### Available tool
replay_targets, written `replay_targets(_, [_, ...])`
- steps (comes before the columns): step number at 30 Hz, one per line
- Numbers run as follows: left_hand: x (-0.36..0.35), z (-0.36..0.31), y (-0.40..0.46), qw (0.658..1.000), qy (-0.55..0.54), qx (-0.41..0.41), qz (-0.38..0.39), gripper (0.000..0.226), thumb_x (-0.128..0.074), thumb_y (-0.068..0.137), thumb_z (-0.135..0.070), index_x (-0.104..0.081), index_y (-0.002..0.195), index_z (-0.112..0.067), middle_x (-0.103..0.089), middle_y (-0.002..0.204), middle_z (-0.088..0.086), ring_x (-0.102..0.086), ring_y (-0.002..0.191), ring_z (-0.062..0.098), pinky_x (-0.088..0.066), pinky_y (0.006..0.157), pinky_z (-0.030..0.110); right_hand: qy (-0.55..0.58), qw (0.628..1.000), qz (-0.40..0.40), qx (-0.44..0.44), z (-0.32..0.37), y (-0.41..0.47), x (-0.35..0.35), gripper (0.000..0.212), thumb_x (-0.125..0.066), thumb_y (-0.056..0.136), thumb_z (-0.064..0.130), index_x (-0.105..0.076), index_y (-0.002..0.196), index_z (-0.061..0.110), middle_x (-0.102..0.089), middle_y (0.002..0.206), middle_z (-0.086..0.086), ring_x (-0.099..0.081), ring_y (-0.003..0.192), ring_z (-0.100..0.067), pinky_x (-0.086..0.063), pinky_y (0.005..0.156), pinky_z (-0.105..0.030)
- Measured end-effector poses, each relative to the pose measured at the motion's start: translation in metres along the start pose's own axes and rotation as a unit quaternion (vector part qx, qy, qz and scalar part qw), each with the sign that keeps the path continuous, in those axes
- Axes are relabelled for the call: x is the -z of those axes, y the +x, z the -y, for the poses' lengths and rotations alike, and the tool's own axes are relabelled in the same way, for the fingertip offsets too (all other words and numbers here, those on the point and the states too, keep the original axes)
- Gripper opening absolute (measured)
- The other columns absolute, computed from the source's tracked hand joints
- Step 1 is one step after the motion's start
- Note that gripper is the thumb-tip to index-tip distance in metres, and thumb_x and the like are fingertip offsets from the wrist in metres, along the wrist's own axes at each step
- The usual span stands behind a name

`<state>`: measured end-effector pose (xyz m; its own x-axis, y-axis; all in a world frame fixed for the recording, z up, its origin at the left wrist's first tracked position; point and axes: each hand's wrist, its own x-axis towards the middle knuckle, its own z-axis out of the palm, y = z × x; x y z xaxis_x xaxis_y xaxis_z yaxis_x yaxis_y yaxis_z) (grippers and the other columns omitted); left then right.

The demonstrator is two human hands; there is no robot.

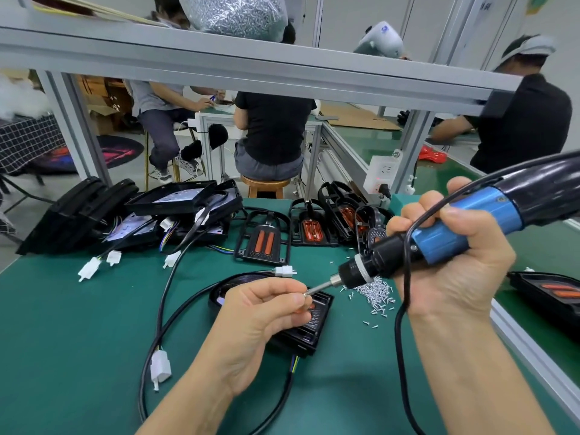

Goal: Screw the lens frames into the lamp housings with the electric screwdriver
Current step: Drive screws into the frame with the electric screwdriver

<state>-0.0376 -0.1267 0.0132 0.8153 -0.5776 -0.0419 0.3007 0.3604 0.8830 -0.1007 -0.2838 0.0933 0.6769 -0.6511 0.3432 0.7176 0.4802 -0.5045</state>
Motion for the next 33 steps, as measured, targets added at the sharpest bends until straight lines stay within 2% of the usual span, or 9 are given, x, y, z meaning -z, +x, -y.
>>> replay_targets(5, [-0.003, 0.003, 0.001, 1.000, -0.003, -0.015, -0.023, 0.014, -0.072, 0.056, -0.005, -0.076, 0.069, -0.006, -0.069, 0.069, 0.015, -0.067, 0.065, 0.021, -0.057, 0.063, 0.027, -0.017, 0.999, 0.025, 0.018, -0.002, -0.002, 0.000, 0.026, -0.040, 0.068, 0.005, -0.050, 0.086, 0.020, -0.041, 0.059, 0.004, -0.038, 0.051, -0.009, -0.038, 0.054, -0.021])
replay_targets(9, [-0.008, 0.005, 0.002, 0.997, -0.002, -0.052, -0.053, 0.012, -0.069, 0.060, -0.003, -0.077, 0.069, -0.008, -0.070, 0.068, 0.014, -0.068, 0.064, 0.018, -0.057, 0.063, 0.025, -0.008, 0.998, -0.004, 0.056, -0.007, -0.005, -0.001, 0.023, -0.040, 0.069, 0.006, -0.057, 0.078, 0.020, -0.043, 0.056, 0.005, -0.040, 0.050, -0.009, -0.040, 0.054, -0.020])
replay_targets(11, [-0.010, 0.008, 0.003, 0.996, 0.000, -0.064, -0.066, 0.013, -0.070, 0.060, -0.004, -0.077, 0.070, -0.010, -0.071, 0.068, 0.013, -0.068, 0.064, 0.018, -0.057, 0.064, 0.025, 0.007, 0.998, -0.025, 0.066, -0.008, -0.005, -0.001, 0.022, -0.041, 0.069, 0.007, -0.053, 0.083, 0.019, -0.043, 0.057, 0.005, -0.040, 0.049, -0.008, -0.039, 0.053, -0.019])
replay_targets(15, [-0.012, 0.009, 0.003, 0.997, -0.016, -0.056, -0.050, 0.016, -0.071, 0.060, -0.008, -0.078, 0.074, -0.009, -0.071, 0.070, 0.013, -0.069, 0.065, 0.017, -0.057, 0.064, 0.024, 0.006, 0.997, -0.040, 0.063, -0.012, -0.006, -0.001, 0.025, -0.042, 0.068, 0.007, -0.062, 0.072, 0.021, -0.045, 0.055, 0.005, -0.042, 0.049, -0.008, -0.040, 0.053, -0.019])
replay_targets(17, [-0.011, 0.008, 0.004, 0.998, -0.017, -0.050, -0.041, 0.015, -0.070, 0.061, -0.008, -0.078, 0.074, -0.009, -0.071, 0.070, 0.012, -0.068, 0.066, 0.016, -0.056, 0.063, 0.024, 0.016, 0.997, -0.045, 0.059, -0.013, -0.005, -0.001, 0.020, -0.043, 0.067, 0.006, -0.056, 0.077, 0.018, -0.045, 0.057, 0.004, -0.042, 0.049, -0.008, -0.040, 0.053, -0.020])
replay_targets(20, [-0.008, 0.001, 0.005, 0.997, 0.020, -0.065, -0.030, 0.016, -0.071, 0.062, -0.009, -0.078, 0.076, -0.009, -0.072, 0.071, 0.014, -0.070, 0.067, 0.016, -0.056, 0.063, 0.023, 0.026, 0.997, -0.048, 0.059, -0.012, -0.002, 0.001, 0.018, -0.043, 0.068, 0.007, -0.052, 0.078, 0.018, -0.045, 0.057, 0.004, -0.041, 0.049, -0.008, -0.038, 0.053, -0.020])
replay_targets(23, [-0.004, -0.007, 0.005, 0.993, 0.063, -0.091, -0.031, 0.018, -0.073, 0.060, -0.013, -0.078, 0.077, -0.011, -0.073, 0.072, 0.015, -0.071, 0.068, 0.016, -0.055, 0.062, 0.022, 0.016, 0.997, -0.042, 0.070, -0.008, -0.002, 0.002, 0.024, -0.042, 0.069, 0.008, -0.062, 0.071, 0.020, -0.046, 0.056, 0.005, -0.041, 0.050, -0.008, -0.038, 0.054, -0.019])
replay_targets(30, [0.002, -0.011, 0.003, 0.996, 0.034, -0.082, -0.022, 0.025, -0.084, 0.051, -0.012, -0.076, 0.074, -0.019, -0.073, 0.075, 0.014, -0.071, 0.072, 0.018, -0.056, 0.064, 0.024, 0.054, 0.995, -0.059, 0.057, 0.000, 0.003, 0.005, 0.024, -0.042, 0.070, 0.011, -0.055, 0.090, 0.018, -0.046, 0.058, 0.004, -0.040, 0.053, -0.009, -0.039, 0.056, -0.020])
replay_targets(33, [0.002, -0.008, 0.001, 0.998, -0.016, -0.052, -0.007, 0.015, -0.075, 0.056, -0.017, -0.076, 0.071, -0.015, -0.072, 0.073, 0.013, -0.070, 0.070, 0.018, -0.056, 0.061, 0.024, 0.056, 0.996, -0.043, 0.055, -0.001, 0.001, 0.001, 0.026, -0.041, 0.071, 0.010, -0.056, 0.092, 0.017, -0.046, 0.058, 0.004, -0.040, 0.052, -0.009, -0.039, 0.055, -0.020])
